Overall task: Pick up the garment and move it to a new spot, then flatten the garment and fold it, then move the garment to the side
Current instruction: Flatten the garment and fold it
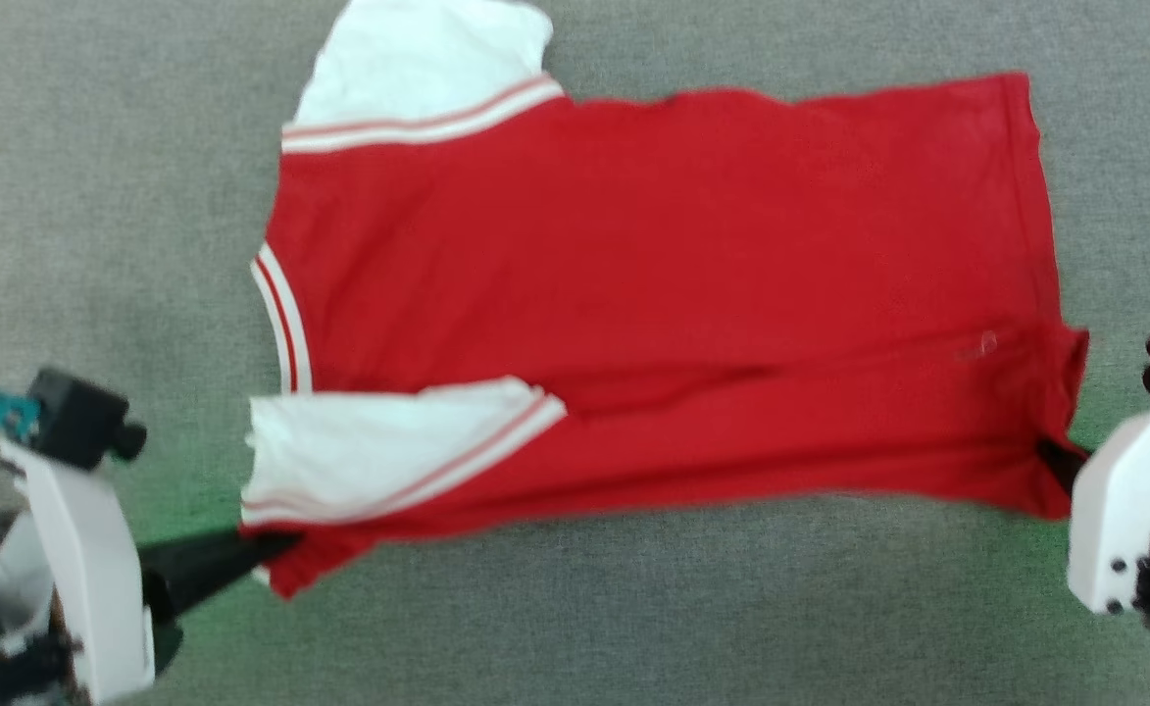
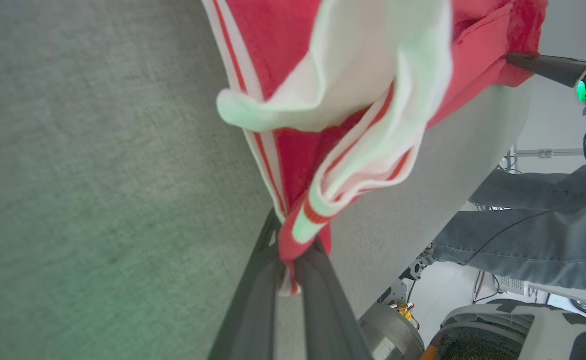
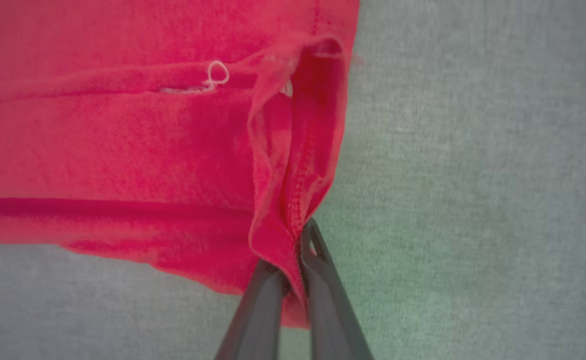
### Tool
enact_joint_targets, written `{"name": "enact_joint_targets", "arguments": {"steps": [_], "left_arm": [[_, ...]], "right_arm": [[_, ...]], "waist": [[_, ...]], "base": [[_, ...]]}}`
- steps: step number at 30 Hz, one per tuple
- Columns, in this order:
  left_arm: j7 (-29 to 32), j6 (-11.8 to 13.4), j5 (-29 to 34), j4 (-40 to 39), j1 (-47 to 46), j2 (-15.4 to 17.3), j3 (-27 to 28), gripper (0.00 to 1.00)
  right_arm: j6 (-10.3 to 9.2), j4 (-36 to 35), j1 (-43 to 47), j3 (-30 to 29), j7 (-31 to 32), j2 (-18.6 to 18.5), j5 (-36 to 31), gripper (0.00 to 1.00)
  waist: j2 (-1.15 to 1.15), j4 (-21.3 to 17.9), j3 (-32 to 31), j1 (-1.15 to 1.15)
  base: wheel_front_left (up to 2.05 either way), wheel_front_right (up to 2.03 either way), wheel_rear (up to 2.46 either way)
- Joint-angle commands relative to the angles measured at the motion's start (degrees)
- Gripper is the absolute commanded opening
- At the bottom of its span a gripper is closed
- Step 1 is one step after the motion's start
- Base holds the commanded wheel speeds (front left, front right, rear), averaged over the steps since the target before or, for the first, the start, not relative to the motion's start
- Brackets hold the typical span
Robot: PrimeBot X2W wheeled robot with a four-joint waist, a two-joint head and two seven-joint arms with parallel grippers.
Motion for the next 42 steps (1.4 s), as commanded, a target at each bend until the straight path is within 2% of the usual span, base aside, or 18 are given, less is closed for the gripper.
{"name": "enact_joint_targets", "arguments": {"steps": [1, 5, 9, 10, 11, 12, 13, 14, 15, 20, 23, 27, 29, 31, 34, 36, 40, 42], "left_arm": [[-1.0, 0.1, 0.5, -1.6, 2.3, 1.6, -0.5, 0.00], [-3.4, 0.1, 1.4, -5.2, 5.6, 3.7, -1.4, 0.00], [-6.0, 0.1, 2.3, -6.5, 7.4, 3.5, -1.9, 0.00], [-6.5, 0.1, 2.4, -6.6, 7.6, 3.3, -1.9, 0.00], [-7.1, 0.1, 2.5, -6.7, 7.9, 3.1, -1.9, 0.18], [-7.8, 0.1, 2.6, -6.7, 8.1, 2.8, -1.9, 0.38], [-8.7, 0.1, 2.7, -6.7, 8.3, 2.7, -1.7, 0.73], [-8.7, 0.1, 2.7, -6.7, 8.3, 2.7, -1.7, 0.73], [-9.8, 0.1, 2.7, -6.7, 8.5, 2.6, -1.5, 1.00], [-16.8, 0.1, 2.6, -6.6, 10.3, 3.3, -0.1, 1.00], [-22.9, 0.1, 2.6, -5.6, 11.1, 3.3, 1.6, 1.00], [-31.0, 0.1, 3.5, -1.4, 11.2, 2.0, 4.3, 1.00], [-33.2, 0.1, 4.1, 1.0, 10.3, 0.7, 5.8, 1.00], [-34.5, 0.1, 7.6, 4.4, 8.6, 0.2, 7.6, 1.00], [-35.1, 0.1, 10.2, 8.9, 5.4, -3.4, 10.7, 1.00], [-35.2, 0.1, 12.2, 11.7, 2.1, -4.4, 12.5, 1.00], [-33.8, 0.1, 16.0, 16.7, -5.4, -5.5, 12.2, 1.00], [-31.5, 0.1, 18.2, 19.0, -10.5, -5.3, 11.3, 1.00]], "right_arm": [[-0.08, -0.9, 2.5, -0.9, 0.9, -1.1, 1.2, 0.00], [-0.08, -3.7, 6.5, -2.2, 1.5, -2.1, 3.2, 0.00], [-0.09, -6.6, 9.5, -3.3, 1.2, -2.3, 4.2, 0.00], [-0.09, -7.2, 10.0, -3.6, 0.6, -2.3, 4.5, 0.25], [-0.09, -7.9, 10.2, -3.8, -0.2, -2.0, 4.8, 0.50], [-0.09, -8.3, 10.1, -4.2, -1.0, -1.6, 4.9, 0.95], [-0.08, -8.8, 10.0, -4.5, -2.0, -1.4, 5.1, 1.00], [-0.08, -8.8, 10.0, -4.5, -2.0, -1.4, 5.1, 1.00], [-0.08, -9.5, 9.6, -4.7, -3.2, -1.3, 5.3, 1.00], [-0.08, -10.1, 7.0, -5.0, -11.1, -1.4, 5.3, 1.00], [-0.08, -8.4, 5.0, -3.9, -18.2, -1.9, 4.4, 1.00], [-0.08, -4.2, 2.0, -1.5, -30.6, -1.0, 1.6, 1.00], [-0.08, -1.2, 0.2, -0.3, -38.0, 0.1, -0.7, 1.00], [-0.08, 2.2, -1.2, 1.3, -44.7, 1.5, -2.7, 1.00], [-0.09, 6.6, -3.6, 3.3, -53.1, 3.6, -5.9, 1.00], [-0.08, 9.2, -5.0, 4.8, -57.6, 4.6, -8.0, 1.00], [-0.09, 12.0, -7.3, 7.2, -63.5, 5.7, -10.9, 1.00], [-0.09, 12.5, -7.8, 8.3, -65.6, 5.9, -9.6, 1.00]], "waist": [[0.00, 0.3, -0.7, 0.00], [0.00, 0.7, -1.1, 0.00], [0.00, 1.0, -1.6, 0.00], [0.00, 1.1, -1.8, 0.00], [0.00, 1.2, -2.0, 0.00], [0.00, 1.2, -2.4, 0.00], [0.00, 1.3, -2.7, 0.00], [0.00, 1.3, -2.7, 0.00], [0.00, 1.4, -3.0, 0.00], [0.00, 1.9, -4.6, 0.00], [0.00, 2.5, -5.3, 0.00], [0.00, 3.2, -5.5, 0.00], [0.00, 3.3, -5.2, 0.00], [0.00, 3.1, -4.8, 0.00], [0.00, 2.2, -3.9, 0.00], [0.00, 1.1, -3.1, 0.00], [0.00, -2.4, -0.8, 0.00], [0.00, -4.4, 0.5, 0.00]], "base": [[0.00, 0.00, 0.00], [0.00, 0.00, 0.00], [0.00, 0.00, 0.00], [0.00, 0.00, 0.00], [0.00, 0.00, 0.00], [0.00, 0.00, 0.00], [0.00, 0.00, 0.00], [0.00, 0.00, 0.00], [0.00, 0.00, 0.00], [0.00, 0.00, 0.00], [0.00, 0.00, 0.00], [0.00, 0.00, 0.00], [0.00, 0.00, 0.00], [0.00, 0.00, 0.00], [0.00, 0.00, 0.00], [0.00, 0.00, 0.00], [0.00, 0.00, 0.00], [0.00, 0.00, 0.00]]}}
